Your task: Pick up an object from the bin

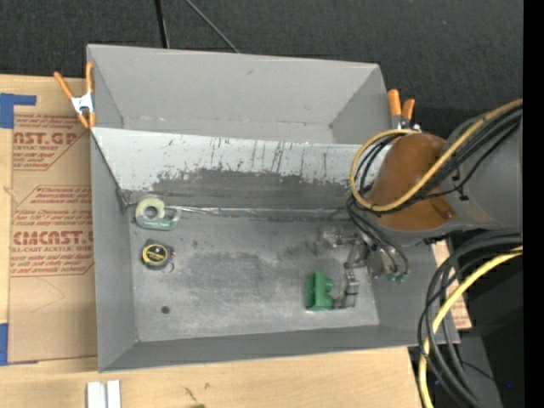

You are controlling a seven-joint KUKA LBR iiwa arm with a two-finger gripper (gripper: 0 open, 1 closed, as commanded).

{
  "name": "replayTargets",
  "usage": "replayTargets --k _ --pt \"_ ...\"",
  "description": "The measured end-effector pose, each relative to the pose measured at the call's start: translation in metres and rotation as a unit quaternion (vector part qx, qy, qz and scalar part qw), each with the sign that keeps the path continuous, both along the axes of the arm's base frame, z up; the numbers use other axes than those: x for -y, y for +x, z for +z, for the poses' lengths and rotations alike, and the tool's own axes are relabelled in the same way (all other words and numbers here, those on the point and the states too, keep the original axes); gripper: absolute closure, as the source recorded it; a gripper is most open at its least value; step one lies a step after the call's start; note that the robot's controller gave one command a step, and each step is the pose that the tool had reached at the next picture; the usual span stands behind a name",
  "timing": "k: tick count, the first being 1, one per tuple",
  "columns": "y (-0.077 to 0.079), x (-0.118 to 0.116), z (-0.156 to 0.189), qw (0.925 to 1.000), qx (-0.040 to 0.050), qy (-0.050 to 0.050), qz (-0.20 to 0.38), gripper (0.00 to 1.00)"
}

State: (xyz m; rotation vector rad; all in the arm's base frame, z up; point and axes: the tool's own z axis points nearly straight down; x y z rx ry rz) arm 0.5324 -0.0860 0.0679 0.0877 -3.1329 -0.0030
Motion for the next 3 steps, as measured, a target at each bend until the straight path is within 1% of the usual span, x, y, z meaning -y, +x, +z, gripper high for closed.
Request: replayTargets --k 1,2,3 --pt "-0.033 -0.035 0.001 0.9965 0.0025 0.001 0.084 0.0" --pt "-0.032 -0.035 0.002 0.9965 0.0043 0.0 0.084 1.0" --pt "-0.018 -0.04 0.142 0.9947 0.009 -0.001 0.103 1.0"
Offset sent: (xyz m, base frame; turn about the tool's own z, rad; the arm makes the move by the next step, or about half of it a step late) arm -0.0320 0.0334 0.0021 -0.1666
